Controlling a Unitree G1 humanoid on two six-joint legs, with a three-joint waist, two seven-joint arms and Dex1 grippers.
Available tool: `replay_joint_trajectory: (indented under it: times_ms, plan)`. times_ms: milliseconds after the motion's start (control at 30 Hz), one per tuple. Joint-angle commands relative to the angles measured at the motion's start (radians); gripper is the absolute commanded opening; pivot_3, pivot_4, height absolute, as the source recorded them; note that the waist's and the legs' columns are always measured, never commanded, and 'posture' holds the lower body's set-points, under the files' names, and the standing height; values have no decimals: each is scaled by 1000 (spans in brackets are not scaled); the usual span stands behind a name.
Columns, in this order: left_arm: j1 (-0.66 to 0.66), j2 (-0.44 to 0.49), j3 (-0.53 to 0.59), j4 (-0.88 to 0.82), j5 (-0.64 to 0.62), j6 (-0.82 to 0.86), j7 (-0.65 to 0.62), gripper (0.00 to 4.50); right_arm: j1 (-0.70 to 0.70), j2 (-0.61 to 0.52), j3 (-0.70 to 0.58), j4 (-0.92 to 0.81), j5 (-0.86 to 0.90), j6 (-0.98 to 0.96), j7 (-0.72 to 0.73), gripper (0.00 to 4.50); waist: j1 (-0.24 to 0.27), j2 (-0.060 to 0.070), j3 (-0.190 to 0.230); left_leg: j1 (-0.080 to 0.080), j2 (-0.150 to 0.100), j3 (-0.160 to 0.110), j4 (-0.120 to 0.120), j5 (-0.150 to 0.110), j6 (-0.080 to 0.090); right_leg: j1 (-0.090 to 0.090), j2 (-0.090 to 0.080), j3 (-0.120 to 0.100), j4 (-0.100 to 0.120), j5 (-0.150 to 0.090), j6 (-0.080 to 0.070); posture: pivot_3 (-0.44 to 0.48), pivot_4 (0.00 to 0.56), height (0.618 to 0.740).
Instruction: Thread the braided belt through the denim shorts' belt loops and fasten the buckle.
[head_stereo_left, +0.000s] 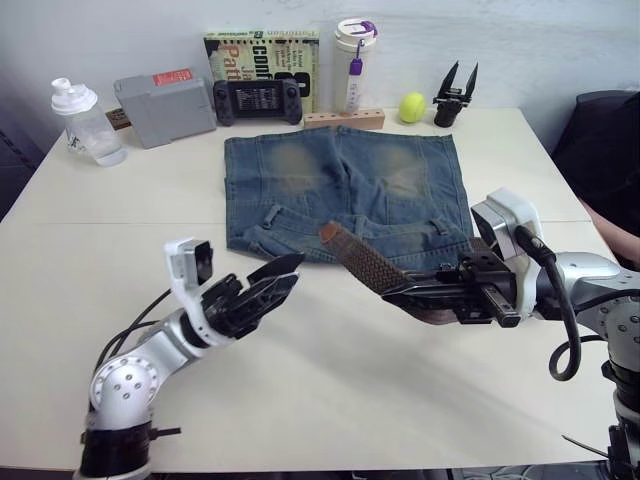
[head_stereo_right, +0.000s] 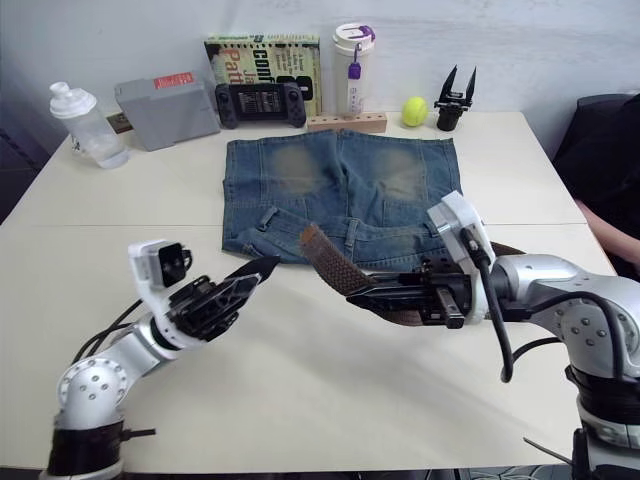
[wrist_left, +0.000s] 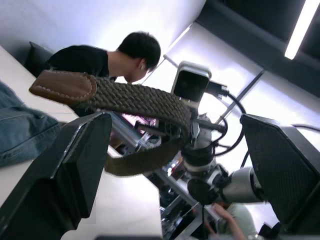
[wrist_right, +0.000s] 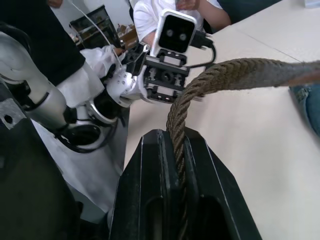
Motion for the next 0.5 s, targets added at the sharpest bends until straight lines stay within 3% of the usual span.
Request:
replay_joint_trajectory:
  times_ms: [33, 500]
  plan:
    - [-16, -16, -38, 1, -76, 49, 29, 4500, -1, 5, -43, -44, 66, -2, -42, 66, -1, 0, 0, 0, 0, 0, 0, 0, 0, 0, 0, 0, 0, 0, 0, 0, 150, 693]
    - [-118, -188, -102, 122, -184, 86, 287, 4500, 25, -8, -71, -92, 157, -15, -128, 66, 27, -1, 1, 0, 0, 0, 1, 0, 0, 1, 1, 0, -2, 1, 1, 0, 150, 693]
